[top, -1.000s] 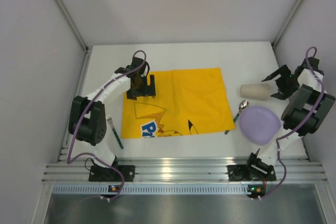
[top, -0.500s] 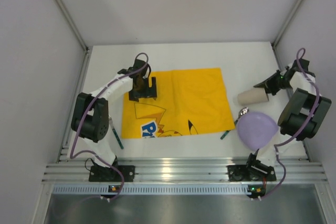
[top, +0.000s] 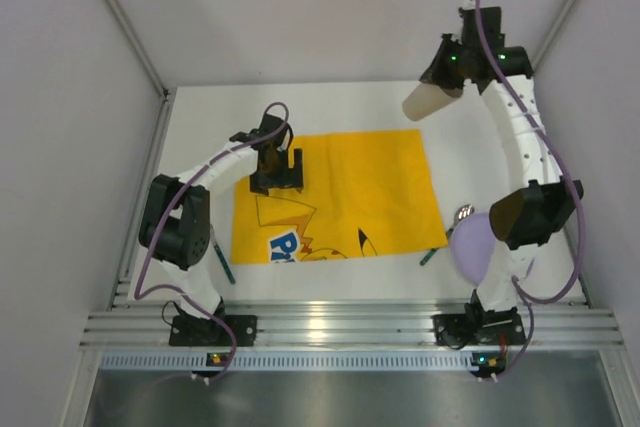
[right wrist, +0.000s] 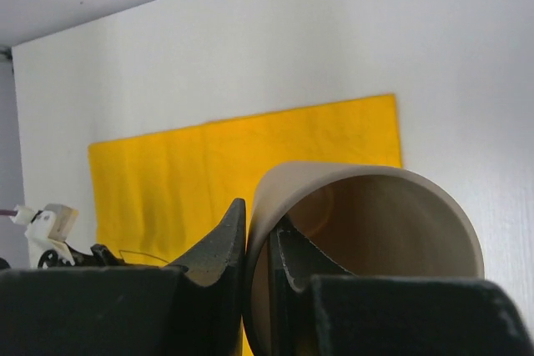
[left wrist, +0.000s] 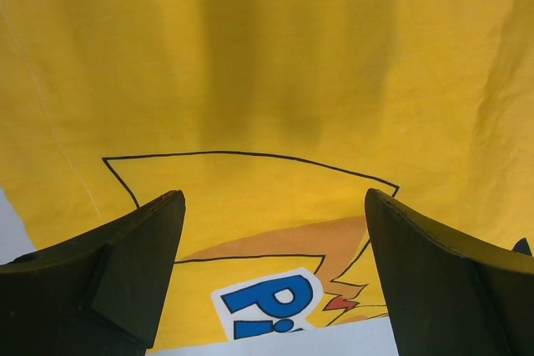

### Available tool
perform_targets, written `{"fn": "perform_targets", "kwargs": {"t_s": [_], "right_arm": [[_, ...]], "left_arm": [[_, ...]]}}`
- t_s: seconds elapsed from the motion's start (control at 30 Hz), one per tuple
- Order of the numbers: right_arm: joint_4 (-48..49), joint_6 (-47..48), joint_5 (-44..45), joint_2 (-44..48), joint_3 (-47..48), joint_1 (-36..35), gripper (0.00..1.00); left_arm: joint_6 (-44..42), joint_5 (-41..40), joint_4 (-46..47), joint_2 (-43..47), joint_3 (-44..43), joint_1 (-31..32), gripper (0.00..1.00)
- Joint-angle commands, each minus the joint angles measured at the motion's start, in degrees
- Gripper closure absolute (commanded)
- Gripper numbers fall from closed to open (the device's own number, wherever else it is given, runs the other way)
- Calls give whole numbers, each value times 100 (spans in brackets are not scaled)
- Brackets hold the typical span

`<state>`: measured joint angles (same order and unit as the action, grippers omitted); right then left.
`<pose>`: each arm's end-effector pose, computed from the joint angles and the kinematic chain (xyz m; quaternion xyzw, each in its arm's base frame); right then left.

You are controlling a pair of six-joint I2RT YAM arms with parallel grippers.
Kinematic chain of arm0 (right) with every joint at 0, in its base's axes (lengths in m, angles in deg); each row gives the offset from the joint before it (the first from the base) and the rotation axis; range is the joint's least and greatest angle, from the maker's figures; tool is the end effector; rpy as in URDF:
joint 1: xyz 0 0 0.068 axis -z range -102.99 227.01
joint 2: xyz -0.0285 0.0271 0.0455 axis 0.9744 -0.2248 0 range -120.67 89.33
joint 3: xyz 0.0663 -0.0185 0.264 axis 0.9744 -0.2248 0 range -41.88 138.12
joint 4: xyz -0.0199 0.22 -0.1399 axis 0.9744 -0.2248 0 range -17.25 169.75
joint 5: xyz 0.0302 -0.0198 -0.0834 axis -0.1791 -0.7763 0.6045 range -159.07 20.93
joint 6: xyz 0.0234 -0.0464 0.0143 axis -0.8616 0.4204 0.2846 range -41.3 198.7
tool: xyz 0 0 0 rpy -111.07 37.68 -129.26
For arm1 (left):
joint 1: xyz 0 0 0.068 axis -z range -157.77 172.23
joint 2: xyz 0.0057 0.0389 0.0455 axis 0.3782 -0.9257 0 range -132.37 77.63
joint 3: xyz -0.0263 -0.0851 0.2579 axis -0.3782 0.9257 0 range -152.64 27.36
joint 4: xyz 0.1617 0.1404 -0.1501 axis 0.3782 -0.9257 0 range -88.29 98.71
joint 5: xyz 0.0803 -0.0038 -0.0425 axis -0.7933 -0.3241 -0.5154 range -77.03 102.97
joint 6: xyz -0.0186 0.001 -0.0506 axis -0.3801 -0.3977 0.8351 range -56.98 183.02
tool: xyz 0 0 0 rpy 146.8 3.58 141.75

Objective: Set the dinner table for one person

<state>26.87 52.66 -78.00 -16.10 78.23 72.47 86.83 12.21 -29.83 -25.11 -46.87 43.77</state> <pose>0.3961 0.0371 0.4207 0.1339 0.8874 0.1824 0.4017 0.3396 -0.1337 0.2059 -0.0207 0.9798 -0.0708 0.1861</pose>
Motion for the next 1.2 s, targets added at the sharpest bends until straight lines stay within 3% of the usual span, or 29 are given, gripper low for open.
{"fn": "perform_targets", "kwargs": {"t_s": [0.0,0.17,0.3,0.4,0.8,0.87,0.9,1.0,1.17], "right_arm": [[-644,178,1084,-767,642,-722,100],[-653,319,1691,-1682,1232,-1259,100],[-934,459,2770,-2297,1752,-1725,100],[-891,469,3185,-2482,1543,-1901,100],[-48,100,3240,-2290,330,-2104,99],[76,99,3248,-2071,75,-2139,83],[163,99,3257,-1983,-188,-2183,65],[156,56,3196,-1657,-488,-2244,44],[147,82,3152,-849,-761,-2332,33]], "left_arm": [[-87,49,128,131,-126,17,6],[-158,31,128,403,102,17,6],[-193,-30,180,614,295,17,6],[-193,-65,198,763,445,8,5],[-175,-311,154,1142,735,-18,3],[-132,-311,128,1177,744,-36,2],[-114,-320,119,1203,744,-45,2],[-52,-390,23,1326,762,-36,2],[141,-838,-241,1651,884,-45,2]]}}
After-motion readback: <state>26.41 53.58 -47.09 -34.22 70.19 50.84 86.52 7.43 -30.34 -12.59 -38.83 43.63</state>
